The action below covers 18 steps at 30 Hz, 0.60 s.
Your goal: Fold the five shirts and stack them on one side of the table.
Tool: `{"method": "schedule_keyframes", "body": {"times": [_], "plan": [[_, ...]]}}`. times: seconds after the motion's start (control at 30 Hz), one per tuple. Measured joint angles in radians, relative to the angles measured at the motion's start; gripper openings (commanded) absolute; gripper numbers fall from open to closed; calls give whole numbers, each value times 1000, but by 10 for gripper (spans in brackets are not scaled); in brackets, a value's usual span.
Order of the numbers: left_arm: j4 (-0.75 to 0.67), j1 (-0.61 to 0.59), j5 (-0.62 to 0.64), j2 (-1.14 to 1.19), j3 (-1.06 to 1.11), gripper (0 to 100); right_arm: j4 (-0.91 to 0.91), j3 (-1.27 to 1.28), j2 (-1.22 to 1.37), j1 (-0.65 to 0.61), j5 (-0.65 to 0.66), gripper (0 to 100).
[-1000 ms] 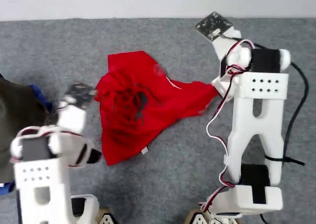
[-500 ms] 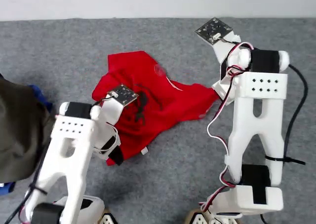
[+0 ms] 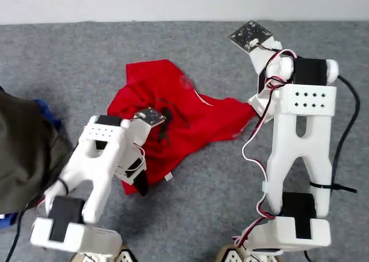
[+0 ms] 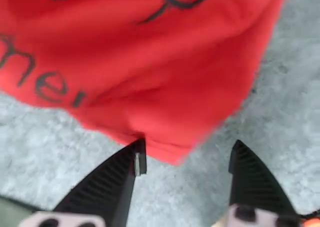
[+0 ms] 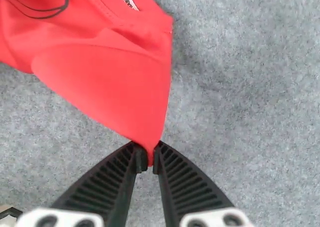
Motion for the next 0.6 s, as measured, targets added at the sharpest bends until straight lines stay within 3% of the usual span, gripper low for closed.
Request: {"method": "schedule_keyframes", "body": {"times": [0.3,0.6], "plan": [[-72,14,2,152,-26,17,0,0,0,35,0,9],[-49,15,2,94,-26,13,0,0,-38,106,0,9]]}}
